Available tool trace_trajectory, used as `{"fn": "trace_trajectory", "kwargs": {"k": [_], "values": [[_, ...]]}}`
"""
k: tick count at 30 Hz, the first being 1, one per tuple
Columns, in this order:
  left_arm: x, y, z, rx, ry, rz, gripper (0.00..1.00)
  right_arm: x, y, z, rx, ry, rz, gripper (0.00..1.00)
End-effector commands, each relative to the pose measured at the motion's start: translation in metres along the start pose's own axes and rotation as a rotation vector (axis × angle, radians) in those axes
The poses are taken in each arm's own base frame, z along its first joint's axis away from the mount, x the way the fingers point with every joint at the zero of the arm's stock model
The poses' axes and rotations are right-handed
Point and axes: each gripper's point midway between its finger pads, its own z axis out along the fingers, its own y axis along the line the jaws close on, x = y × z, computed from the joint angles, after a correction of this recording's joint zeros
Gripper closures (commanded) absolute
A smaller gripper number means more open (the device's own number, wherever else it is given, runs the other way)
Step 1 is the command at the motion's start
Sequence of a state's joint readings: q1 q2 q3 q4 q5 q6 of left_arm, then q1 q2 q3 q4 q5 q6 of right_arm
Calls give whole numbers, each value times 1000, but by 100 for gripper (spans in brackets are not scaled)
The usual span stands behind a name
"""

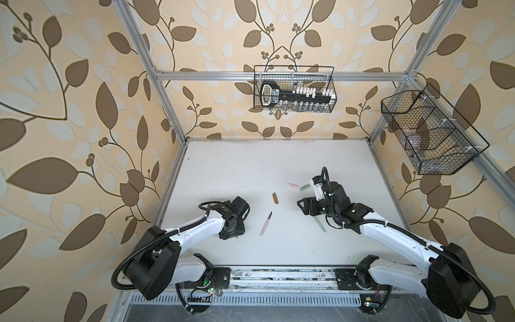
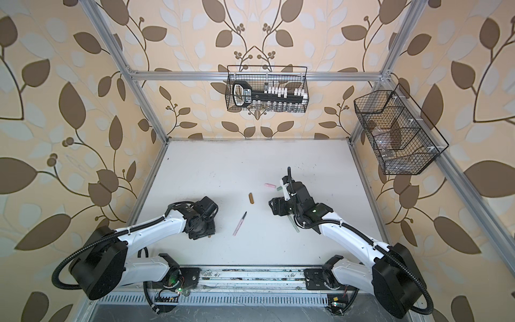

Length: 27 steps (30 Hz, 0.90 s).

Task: Insert the pens into the pen caps
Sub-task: 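Move the left gripper over the tan pen while the right gripper moves toward the caps, then close the left gripper on the tan pen's barrel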

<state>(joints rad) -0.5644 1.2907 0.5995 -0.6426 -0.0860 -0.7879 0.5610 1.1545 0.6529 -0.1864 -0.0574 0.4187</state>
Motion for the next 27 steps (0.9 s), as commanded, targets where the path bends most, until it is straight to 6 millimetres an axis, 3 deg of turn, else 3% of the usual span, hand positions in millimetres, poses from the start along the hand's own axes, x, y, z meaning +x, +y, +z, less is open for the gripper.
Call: {"fn": "trace_trajectory", "kwargs": {"k": [1,12,27], "values": [[-8,-3,-4,-35,-13,62,52,8,1,4,-10,19,11,20],[-5,-13,3,11,9,123,51,8,2,2,-13,14,26,20],[4,-20,8,47,48,173,71,7,5,4,-19,15,32,20]]}}
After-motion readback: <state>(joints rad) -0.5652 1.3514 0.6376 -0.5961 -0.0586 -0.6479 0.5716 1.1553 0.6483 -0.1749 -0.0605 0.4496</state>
